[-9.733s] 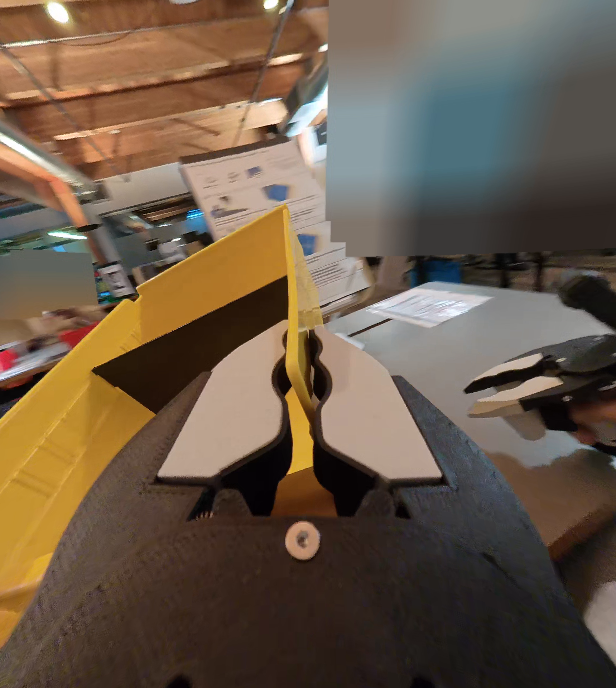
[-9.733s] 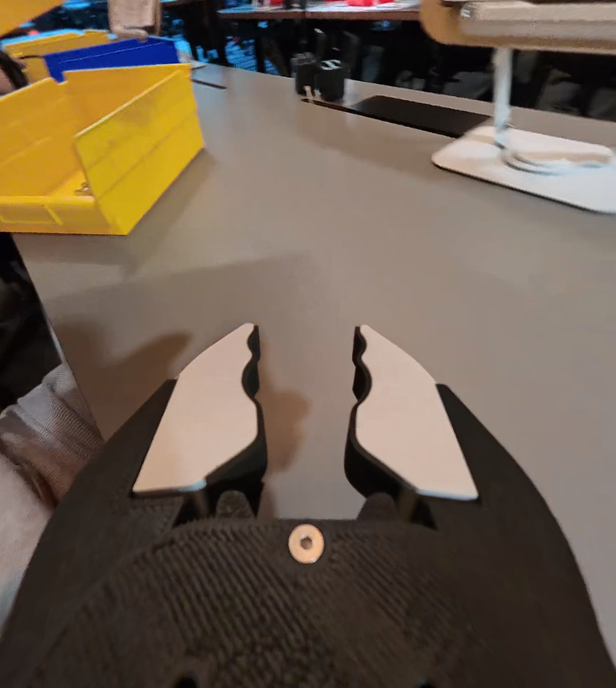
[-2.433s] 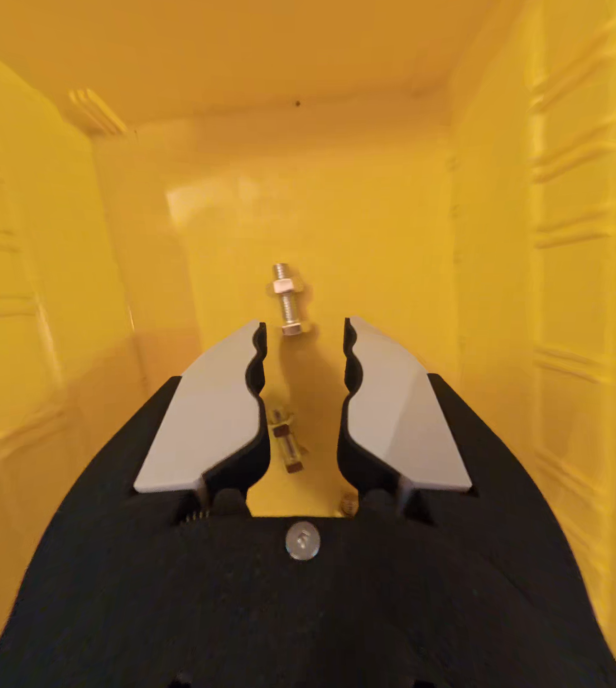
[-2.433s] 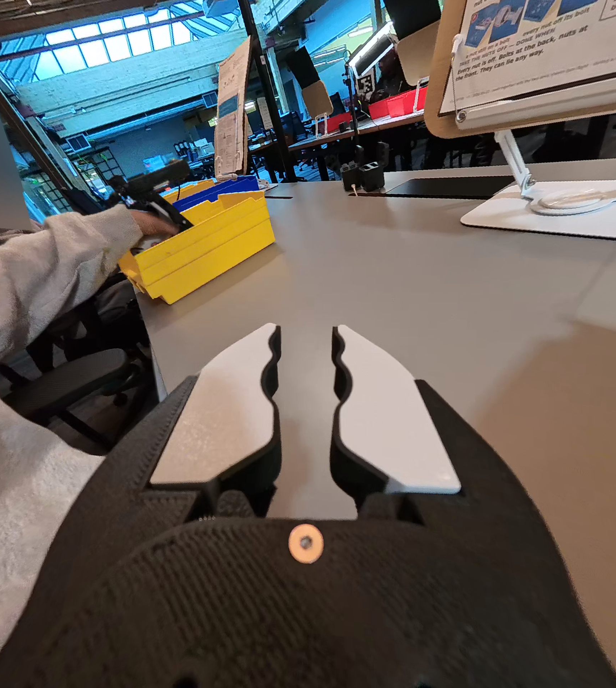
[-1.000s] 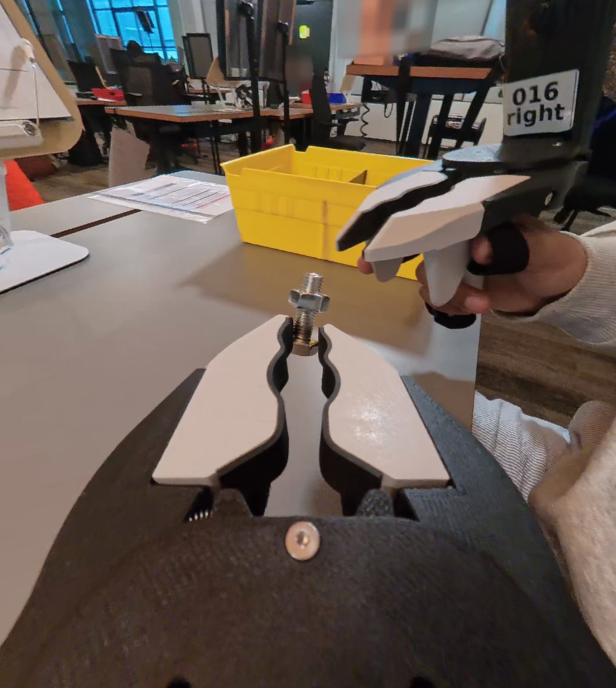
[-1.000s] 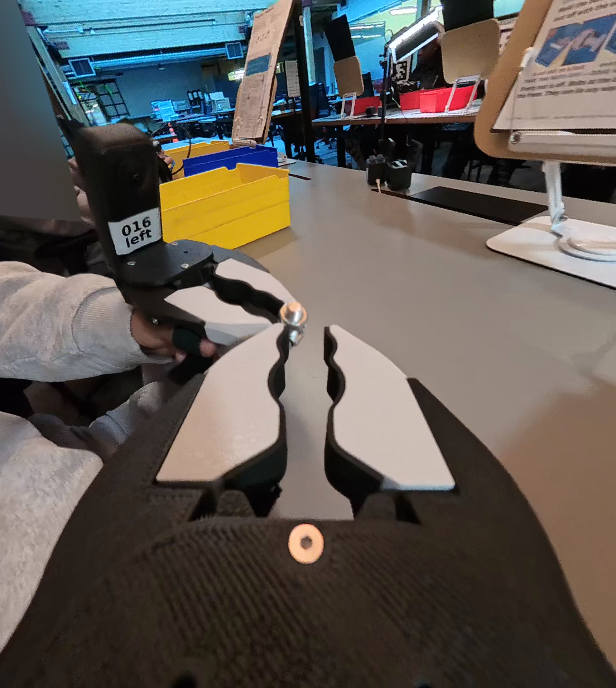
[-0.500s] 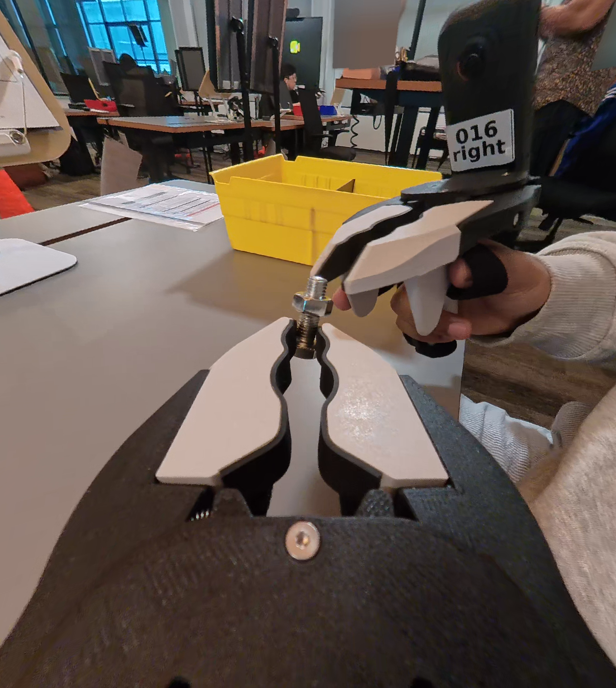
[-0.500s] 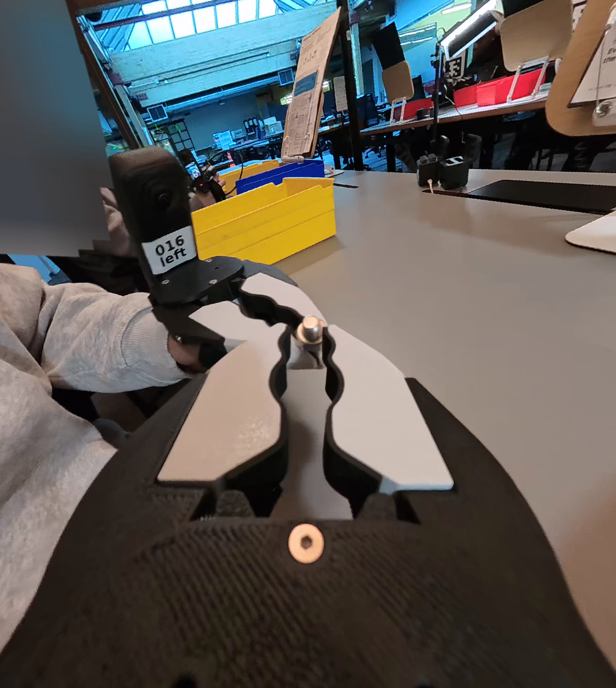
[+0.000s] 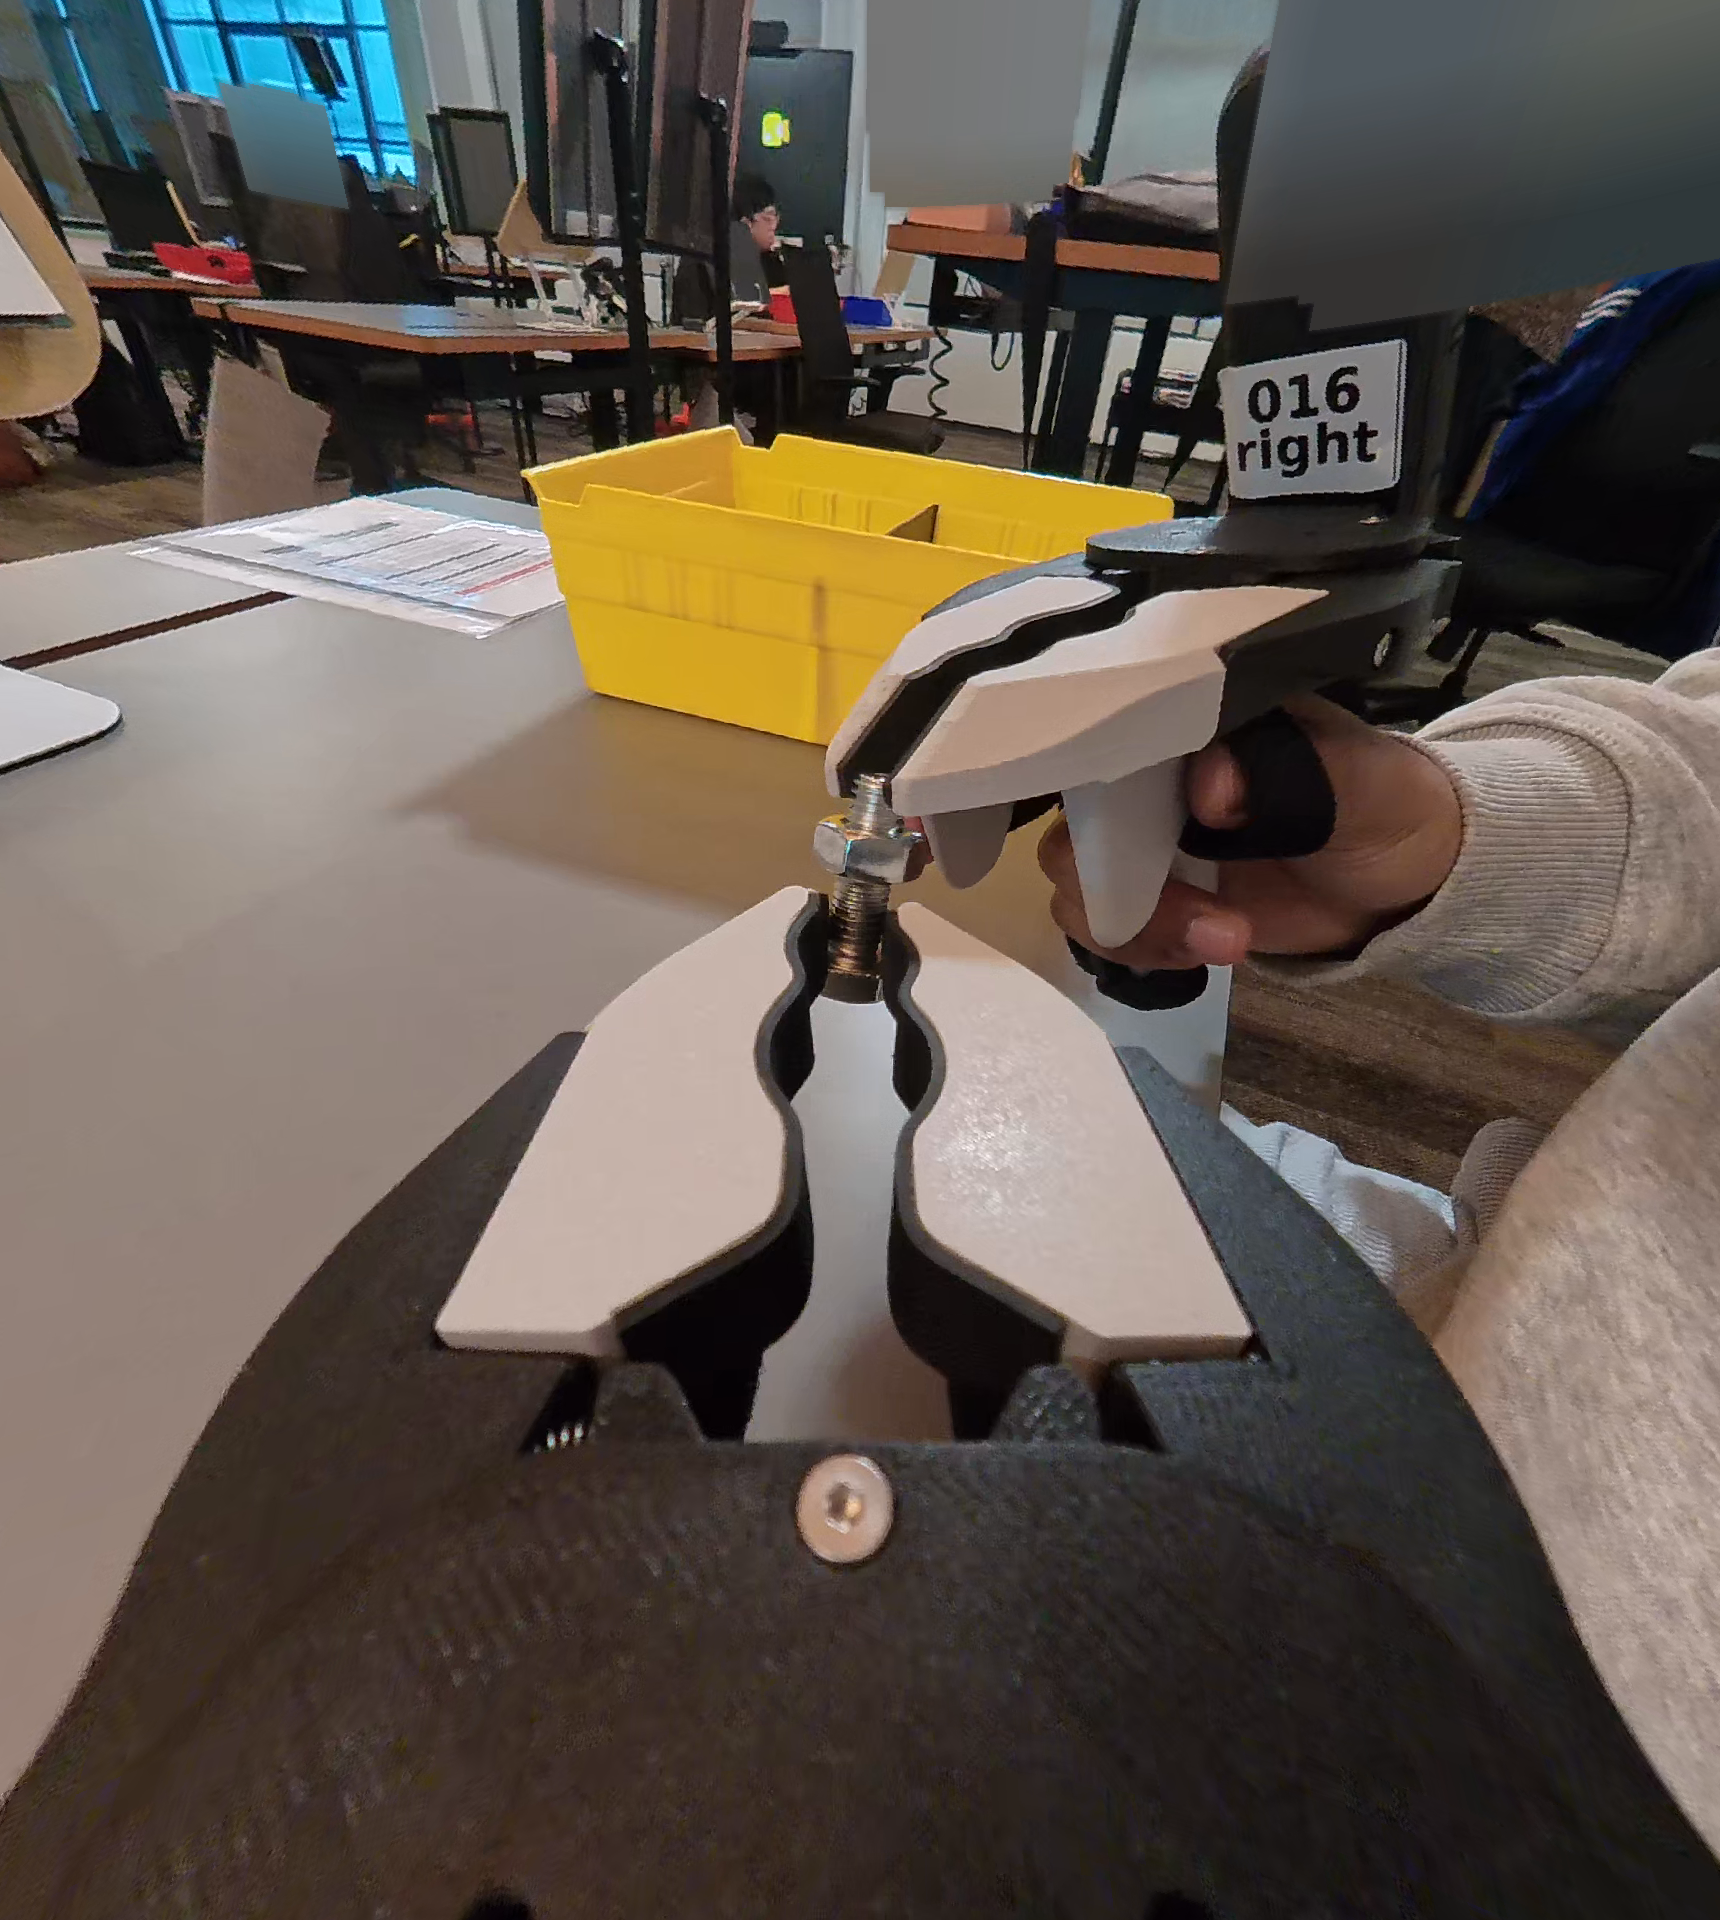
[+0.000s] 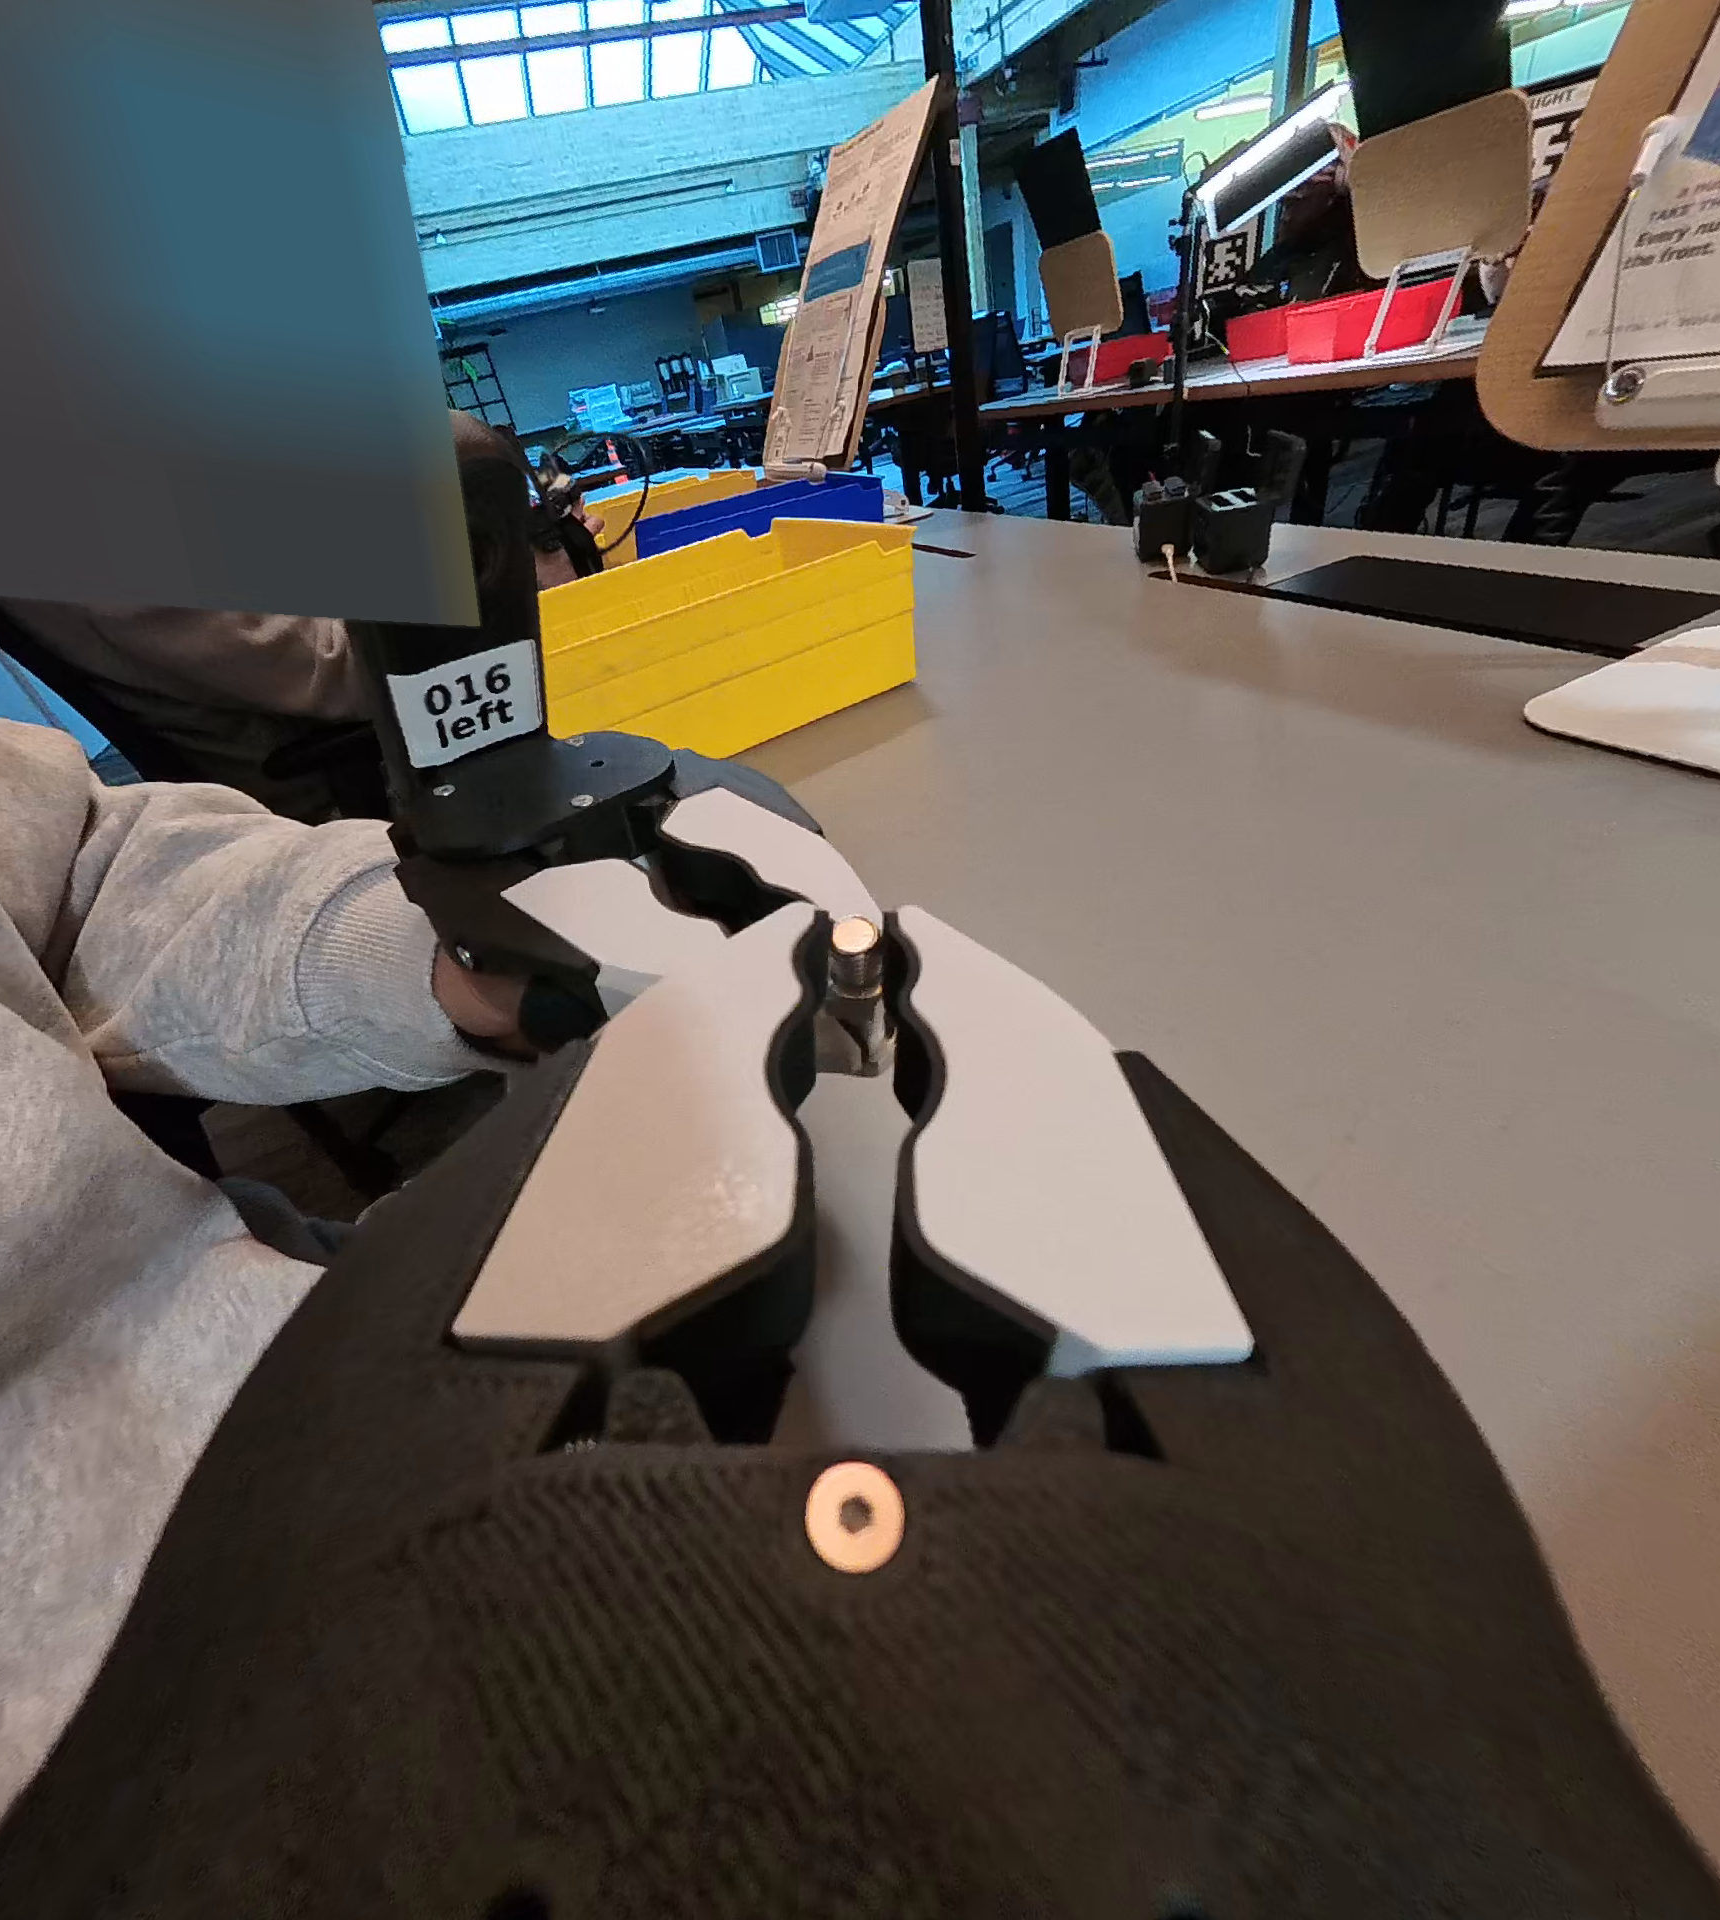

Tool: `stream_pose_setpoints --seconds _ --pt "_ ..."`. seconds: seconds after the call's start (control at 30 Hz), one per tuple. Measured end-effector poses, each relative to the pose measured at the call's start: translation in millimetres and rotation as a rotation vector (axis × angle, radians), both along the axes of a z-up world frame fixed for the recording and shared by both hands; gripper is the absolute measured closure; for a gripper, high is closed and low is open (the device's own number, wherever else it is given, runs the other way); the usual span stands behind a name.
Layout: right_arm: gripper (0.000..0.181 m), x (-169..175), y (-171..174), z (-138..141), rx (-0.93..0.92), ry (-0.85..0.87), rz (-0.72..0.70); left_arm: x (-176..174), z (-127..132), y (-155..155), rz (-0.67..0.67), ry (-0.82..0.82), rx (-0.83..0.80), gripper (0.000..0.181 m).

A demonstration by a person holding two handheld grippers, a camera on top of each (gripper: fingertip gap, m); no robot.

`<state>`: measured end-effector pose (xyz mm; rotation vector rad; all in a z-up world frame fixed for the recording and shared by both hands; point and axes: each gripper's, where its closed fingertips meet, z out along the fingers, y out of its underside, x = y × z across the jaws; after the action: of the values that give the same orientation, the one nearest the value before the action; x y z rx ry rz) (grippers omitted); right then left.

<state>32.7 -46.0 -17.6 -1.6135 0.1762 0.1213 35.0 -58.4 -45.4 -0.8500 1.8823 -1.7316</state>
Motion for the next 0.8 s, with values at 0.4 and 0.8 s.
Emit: stream_pose_setpoints --seconds 0.4,0.8 --pt "0.172 -3.5 1.6 -1.7 -0.046 -0.065 0.000 -5.4 1.5 -6.9 -0.045 0.027 -0.049 0.165" --pt "0.172 -7.4 -2.4 2.9 -0.036 -0.024 0.045 -10.7 -5.5 -16.2 -0.093 0.061 0.004 0.151"
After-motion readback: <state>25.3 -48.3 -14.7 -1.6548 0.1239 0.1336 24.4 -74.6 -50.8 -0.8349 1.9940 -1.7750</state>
